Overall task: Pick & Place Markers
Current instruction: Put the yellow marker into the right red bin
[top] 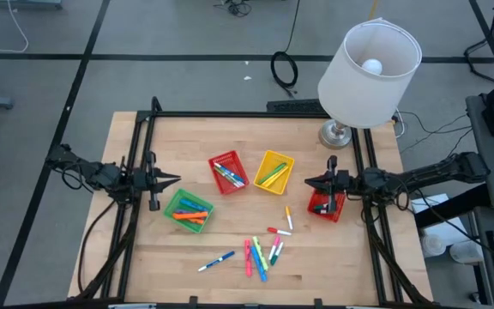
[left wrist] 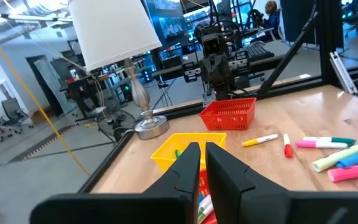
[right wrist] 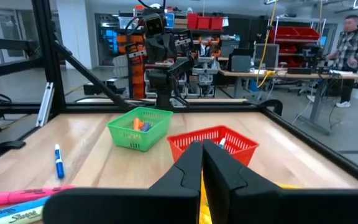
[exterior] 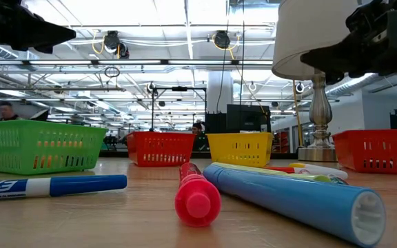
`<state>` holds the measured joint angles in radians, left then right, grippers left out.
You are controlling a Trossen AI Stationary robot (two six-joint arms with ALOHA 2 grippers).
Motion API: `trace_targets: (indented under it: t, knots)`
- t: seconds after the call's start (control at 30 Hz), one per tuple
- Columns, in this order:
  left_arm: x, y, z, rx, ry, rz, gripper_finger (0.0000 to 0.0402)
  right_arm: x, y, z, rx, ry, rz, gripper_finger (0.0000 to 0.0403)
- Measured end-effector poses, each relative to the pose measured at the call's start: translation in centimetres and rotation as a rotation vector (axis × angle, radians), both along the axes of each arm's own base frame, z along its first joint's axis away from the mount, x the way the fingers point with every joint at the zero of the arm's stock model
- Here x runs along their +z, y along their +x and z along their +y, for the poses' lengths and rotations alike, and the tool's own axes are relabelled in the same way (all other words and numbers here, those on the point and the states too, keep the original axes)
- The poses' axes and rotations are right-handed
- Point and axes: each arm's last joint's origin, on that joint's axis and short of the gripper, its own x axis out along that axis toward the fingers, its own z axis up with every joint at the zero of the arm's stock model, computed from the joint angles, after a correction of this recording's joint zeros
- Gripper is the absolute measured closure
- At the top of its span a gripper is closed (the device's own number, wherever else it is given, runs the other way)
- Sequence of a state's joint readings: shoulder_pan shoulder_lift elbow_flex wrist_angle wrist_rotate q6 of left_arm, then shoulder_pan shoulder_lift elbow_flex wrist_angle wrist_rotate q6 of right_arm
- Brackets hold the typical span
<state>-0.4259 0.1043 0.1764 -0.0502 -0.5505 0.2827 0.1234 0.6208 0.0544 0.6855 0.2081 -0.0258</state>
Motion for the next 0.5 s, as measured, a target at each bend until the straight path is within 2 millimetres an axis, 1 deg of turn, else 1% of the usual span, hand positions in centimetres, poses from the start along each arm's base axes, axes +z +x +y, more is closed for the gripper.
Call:
trace_targets:
  t: [0.17, 0.3, 0.4, 0.5]
  knots:
    - [0.0, 0.0, 0.0, 0.003, -0.049, -0.007, 0.0366, 0.0, 0.2, 0.1, 0.006, 0.04, -0.008, 0.0403]
    - [0.0, 0.0, 0.1, 0.047, -0.066, -0.01, 0.0366, -0.1, 0.4, 0.1, 0.01, 0.052, -0.005, 0.0403]
    - [0.0, 0.0, 0.2, 0.082, -0.076, -0.008, 0.0366, -0.9, 0.6, 0.4, 0.024, 0.054, 0.077, 0.0403]
    - [-0.2, 0.0, 0.3, 0.09, -0.068, 0.009, 0.0366, 0.1, 1.5, 1.1, 0.058, 0.034, 0.102, 0.0403]
